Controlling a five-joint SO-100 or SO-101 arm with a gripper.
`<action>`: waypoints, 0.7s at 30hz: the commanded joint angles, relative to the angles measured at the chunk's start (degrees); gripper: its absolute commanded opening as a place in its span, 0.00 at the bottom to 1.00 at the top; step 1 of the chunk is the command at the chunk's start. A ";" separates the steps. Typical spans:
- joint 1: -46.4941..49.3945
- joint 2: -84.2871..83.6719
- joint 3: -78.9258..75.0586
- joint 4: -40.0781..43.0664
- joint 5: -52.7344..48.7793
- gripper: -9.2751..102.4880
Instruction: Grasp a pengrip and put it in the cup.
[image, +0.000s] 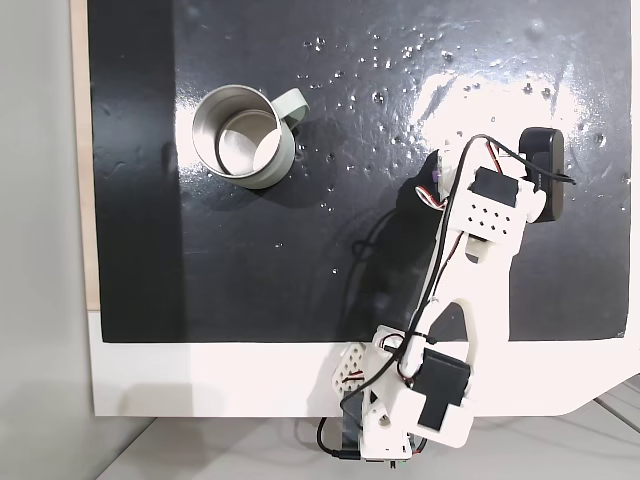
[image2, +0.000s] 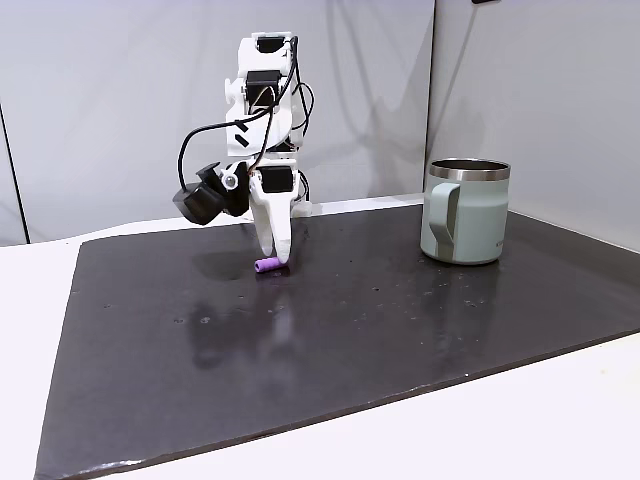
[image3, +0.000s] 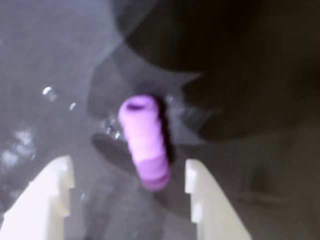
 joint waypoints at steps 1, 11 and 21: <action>0.62 -0.62 -0.97 -1.14 -0.44 0.32; 0.35 -4.04 -1.58 -1.32 -0.53 0.24; 0.44 -4.13 -1.49 -1.32 -0.70 0.08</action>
